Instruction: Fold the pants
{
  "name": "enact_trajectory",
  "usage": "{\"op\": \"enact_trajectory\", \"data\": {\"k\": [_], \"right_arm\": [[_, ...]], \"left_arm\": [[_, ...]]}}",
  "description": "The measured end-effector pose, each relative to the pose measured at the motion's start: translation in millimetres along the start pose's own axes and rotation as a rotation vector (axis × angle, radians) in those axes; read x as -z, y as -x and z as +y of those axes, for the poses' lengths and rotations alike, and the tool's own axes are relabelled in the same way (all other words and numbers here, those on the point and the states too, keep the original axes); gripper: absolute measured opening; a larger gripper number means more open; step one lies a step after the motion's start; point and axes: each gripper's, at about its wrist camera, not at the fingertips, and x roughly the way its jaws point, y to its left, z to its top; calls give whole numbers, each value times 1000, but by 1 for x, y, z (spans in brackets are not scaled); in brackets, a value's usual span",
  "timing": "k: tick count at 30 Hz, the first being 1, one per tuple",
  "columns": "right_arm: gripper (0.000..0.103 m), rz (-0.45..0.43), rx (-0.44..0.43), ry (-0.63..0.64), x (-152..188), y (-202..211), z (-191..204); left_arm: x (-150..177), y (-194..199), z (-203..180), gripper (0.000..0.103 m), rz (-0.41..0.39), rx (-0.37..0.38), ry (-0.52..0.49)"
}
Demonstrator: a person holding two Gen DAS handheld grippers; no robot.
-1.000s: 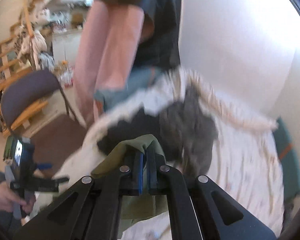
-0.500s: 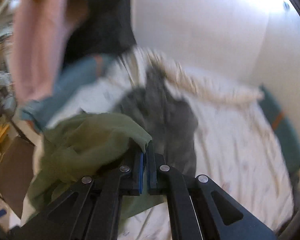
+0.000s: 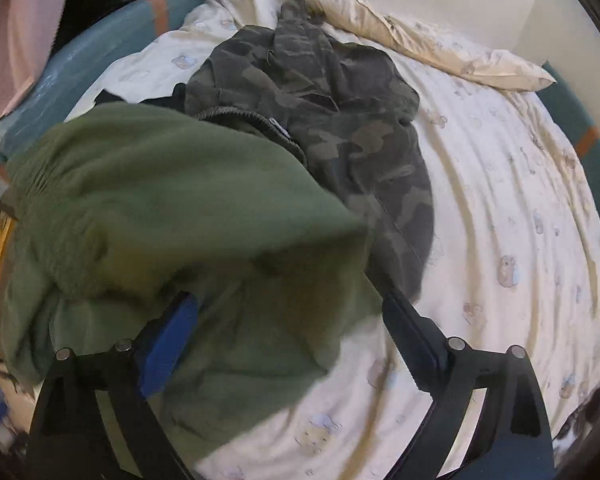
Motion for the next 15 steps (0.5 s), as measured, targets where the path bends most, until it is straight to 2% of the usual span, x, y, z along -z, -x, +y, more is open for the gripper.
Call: {"op": "enact_trajectory", "data": {"k": [4,9,10,12,15], "right_arm": [[95,-8,-153,-107,65,10,-8],[93,69,-379,-238,157,3,6],[89,75,-395,-258,170,-3,10],[64,94,-436,-324,196,-21,17],[59,139,-551,-444,216,-55,25]], "left_arm": [[2,2,2,89,-5,1,14],[7,4,-8,89,-5,11,-20],[8,5,-10,89,-8,16,-27],[11,7,-14,89,-14,25,-37],[16,9,-19,89,-17,40,-62]]}}
